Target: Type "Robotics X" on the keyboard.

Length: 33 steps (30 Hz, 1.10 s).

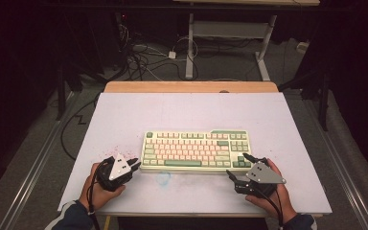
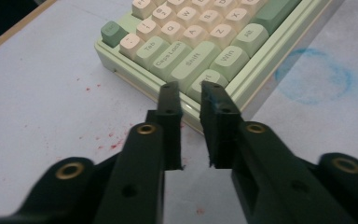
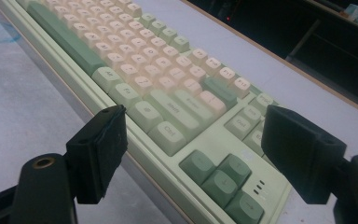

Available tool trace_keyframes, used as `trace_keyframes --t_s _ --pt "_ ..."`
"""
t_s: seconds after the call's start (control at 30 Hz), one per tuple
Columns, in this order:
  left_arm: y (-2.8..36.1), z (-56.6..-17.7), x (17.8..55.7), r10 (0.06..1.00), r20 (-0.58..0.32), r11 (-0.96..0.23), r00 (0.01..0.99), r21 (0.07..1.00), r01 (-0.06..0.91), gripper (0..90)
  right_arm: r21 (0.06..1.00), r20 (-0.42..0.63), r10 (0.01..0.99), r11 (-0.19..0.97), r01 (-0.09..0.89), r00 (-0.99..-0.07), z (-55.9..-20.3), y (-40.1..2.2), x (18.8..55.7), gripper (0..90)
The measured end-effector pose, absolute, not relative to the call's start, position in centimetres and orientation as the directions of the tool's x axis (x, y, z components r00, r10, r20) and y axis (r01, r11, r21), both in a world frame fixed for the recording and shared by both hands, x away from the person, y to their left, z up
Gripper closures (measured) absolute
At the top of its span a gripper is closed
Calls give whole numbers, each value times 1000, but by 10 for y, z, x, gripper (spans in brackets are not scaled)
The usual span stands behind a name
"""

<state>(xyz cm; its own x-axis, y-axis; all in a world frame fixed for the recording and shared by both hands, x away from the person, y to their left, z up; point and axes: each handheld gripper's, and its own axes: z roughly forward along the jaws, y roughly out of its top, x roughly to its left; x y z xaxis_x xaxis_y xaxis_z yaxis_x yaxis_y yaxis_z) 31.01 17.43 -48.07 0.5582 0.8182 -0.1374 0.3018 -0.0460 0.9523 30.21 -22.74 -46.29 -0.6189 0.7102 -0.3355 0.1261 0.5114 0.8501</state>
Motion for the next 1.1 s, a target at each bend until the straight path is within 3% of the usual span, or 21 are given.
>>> trace_keyframes --t_s 0.1,0.47,1.1 --pt "175 -477 312 817 -147 -40 558 950 309 874 850 -335 710 512 127 -619 -463 -227 302 234" --pt "155 -463 330 814 -187 -19 550 938 347 874 842 -338 702 523 132 -627 -466 -224 303 234" --pt "101 -466 361 795 -155 -107 587 916 387 871 832 -342 695 537 140 -632 -468 -223 304 235"
